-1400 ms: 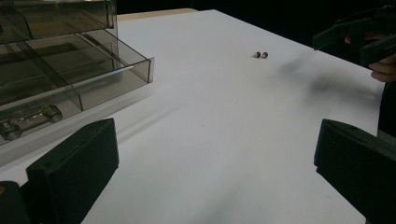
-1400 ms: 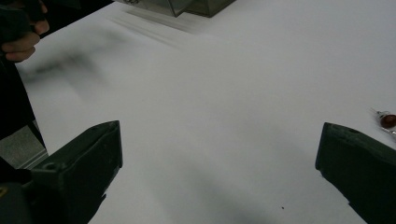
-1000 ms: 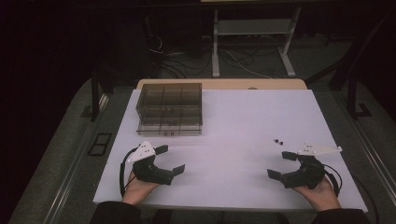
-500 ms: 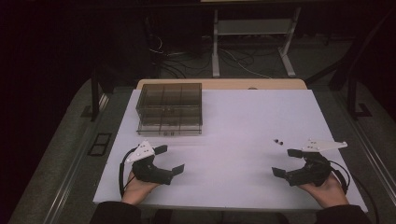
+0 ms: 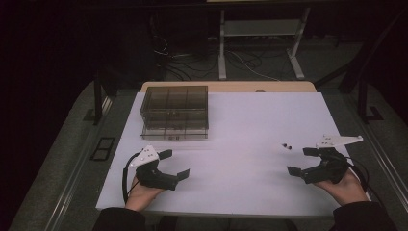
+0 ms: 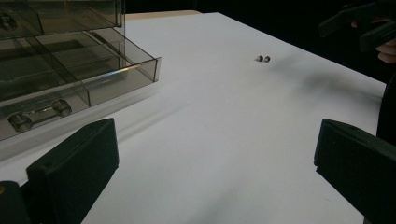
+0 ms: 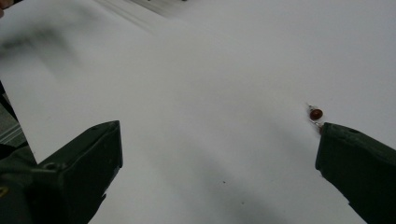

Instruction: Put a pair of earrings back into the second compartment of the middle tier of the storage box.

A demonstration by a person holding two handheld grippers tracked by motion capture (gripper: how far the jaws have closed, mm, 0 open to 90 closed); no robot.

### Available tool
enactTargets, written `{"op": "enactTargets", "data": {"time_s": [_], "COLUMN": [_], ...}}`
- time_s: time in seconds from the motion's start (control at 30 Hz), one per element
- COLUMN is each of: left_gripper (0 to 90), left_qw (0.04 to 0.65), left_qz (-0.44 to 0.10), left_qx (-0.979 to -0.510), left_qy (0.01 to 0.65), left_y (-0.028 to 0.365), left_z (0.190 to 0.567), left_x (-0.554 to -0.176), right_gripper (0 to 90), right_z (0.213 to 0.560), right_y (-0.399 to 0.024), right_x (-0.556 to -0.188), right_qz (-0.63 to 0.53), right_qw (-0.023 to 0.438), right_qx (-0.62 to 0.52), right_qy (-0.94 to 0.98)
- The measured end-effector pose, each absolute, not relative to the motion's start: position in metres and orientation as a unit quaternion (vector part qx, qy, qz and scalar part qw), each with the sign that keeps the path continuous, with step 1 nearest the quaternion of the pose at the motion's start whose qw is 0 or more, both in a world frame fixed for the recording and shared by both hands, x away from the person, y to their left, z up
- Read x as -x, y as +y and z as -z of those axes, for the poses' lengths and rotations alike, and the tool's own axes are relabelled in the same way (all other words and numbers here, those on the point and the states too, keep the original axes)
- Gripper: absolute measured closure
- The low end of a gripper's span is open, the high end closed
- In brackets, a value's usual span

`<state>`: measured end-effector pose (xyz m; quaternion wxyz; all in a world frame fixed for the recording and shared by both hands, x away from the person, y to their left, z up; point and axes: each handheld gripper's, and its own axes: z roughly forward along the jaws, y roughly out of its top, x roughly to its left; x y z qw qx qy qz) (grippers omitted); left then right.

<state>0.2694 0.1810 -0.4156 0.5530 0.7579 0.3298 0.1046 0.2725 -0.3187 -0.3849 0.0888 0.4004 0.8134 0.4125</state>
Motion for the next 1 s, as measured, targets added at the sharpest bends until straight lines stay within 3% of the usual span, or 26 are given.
{"op": "enactTargets", "data": {"time_s": [0.63,1.0], "left_gripper": [0.0,0.0], "left_qw": [0.552,0.552], "left_qz": [-0.104,-0.102], "left_qx": [-0.758,-0.759], "left_qy": [0.331,0.329], "left_y": [0.181,0.181], "left_z": [0.416,0.416], "left_x": [-0.27,-0.27], "right_gripper": [0.1,0.2], "right_z": [0.374,0.385], "right_y": [-0.326,-0.33], "right_x": [-0.306,-0.325], "right_qz": [-0.38,-0.37], "right_qw": [0.076,0.057], "right_qx": [-0.401,-0.406], "right_qy": [0.83,0.834]}}
